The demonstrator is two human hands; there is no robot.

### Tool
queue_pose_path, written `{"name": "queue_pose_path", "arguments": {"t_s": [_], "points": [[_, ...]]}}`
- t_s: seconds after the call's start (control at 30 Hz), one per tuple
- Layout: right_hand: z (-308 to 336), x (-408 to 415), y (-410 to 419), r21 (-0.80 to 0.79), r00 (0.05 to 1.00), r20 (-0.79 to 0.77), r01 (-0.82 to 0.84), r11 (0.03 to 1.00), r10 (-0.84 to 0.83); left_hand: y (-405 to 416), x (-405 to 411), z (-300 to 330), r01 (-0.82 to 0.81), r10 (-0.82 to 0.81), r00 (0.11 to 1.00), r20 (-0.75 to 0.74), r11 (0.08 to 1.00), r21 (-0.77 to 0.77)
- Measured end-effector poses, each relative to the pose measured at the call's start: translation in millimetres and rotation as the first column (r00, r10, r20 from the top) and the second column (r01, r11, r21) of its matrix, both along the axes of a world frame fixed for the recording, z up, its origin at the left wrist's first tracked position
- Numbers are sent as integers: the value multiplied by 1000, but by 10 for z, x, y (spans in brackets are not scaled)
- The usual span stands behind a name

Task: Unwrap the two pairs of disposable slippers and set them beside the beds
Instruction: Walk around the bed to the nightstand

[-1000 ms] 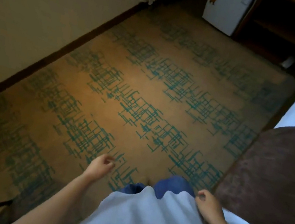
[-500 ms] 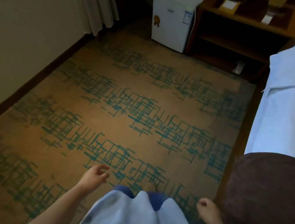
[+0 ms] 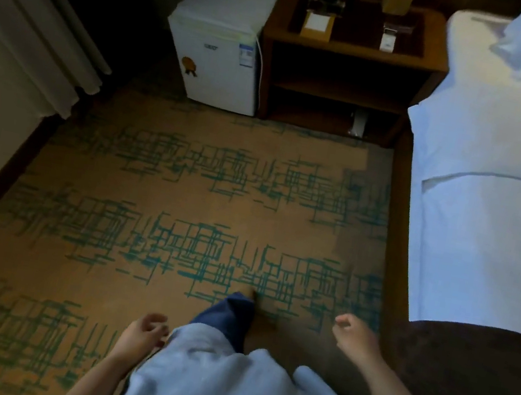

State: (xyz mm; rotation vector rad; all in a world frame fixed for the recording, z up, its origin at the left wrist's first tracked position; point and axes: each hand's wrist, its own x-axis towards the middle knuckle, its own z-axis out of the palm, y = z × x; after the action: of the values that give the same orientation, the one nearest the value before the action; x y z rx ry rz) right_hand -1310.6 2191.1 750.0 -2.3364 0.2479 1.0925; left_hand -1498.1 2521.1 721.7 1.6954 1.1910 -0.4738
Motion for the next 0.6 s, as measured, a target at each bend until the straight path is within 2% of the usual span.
{"name": "queue_pose_path", "arguments": {"t_s": [0.3, 0.47, 0.6], "points": [[-56, 848, 206, -63, 991, -10, 136, 989, -137, 889, 2518, 389, 166, -172, 978, 122, 984, 58], [-217, 1525, 67, -78, 980, -115, 154, 985, -163, 769, 3787, 415, 158, -168, 962, 217, 985, 63], [-350, 2365, -117, -66, 986, -114, 111, 992, -118, 463, 4545, 237, 117, -118, 970, 213, 993, 18]]}}
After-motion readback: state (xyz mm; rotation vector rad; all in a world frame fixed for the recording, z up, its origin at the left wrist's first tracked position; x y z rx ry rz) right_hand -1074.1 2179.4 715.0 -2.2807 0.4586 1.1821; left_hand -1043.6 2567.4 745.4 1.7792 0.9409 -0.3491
